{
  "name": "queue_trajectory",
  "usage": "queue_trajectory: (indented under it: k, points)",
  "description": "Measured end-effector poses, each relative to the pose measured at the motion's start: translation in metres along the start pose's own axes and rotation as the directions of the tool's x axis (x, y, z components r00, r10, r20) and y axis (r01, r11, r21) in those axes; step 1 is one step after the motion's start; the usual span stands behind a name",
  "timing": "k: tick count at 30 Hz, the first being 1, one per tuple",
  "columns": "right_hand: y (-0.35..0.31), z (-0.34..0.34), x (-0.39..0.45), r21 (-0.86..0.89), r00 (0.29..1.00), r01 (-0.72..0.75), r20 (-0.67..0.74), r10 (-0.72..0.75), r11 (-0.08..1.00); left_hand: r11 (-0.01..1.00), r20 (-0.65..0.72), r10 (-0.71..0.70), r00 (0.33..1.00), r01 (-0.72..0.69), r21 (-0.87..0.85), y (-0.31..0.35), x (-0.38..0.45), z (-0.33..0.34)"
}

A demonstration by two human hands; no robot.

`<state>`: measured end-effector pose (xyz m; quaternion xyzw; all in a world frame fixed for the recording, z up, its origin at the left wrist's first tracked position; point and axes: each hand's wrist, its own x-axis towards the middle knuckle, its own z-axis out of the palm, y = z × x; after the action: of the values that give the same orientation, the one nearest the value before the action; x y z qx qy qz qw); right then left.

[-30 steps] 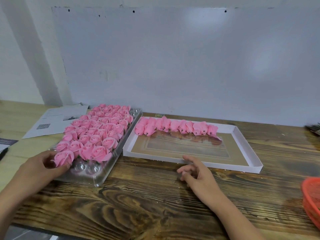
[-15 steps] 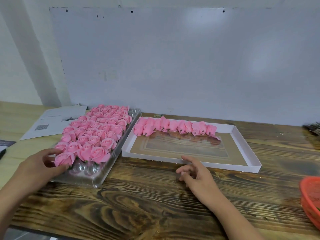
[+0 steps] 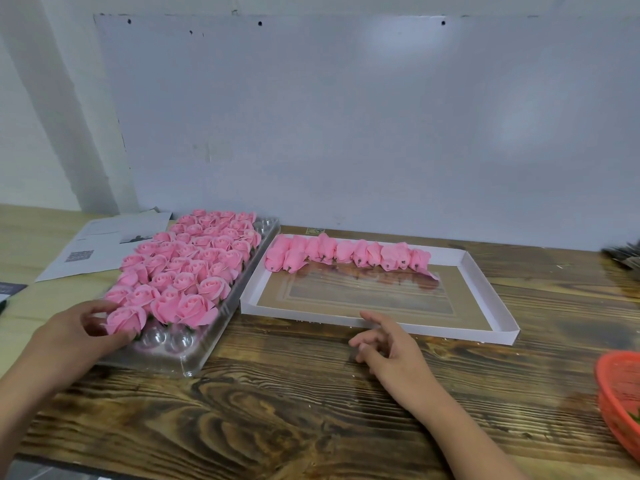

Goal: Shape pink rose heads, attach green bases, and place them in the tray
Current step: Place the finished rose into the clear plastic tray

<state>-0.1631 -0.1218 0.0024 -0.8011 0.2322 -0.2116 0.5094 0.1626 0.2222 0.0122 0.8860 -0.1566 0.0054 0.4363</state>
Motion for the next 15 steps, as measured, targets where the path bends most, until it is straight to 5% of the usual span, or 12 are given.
queue_trajectory:
  k: [15]
  points:
    - [0.001, 0.000, 0.000, 0.010, 1.000, 0.005, 0.004, -0.005, 1.000, 0.997, 0.068, -0.074, 0.995, 0.075, -0.009, 0.017, -0.010, -0.005]
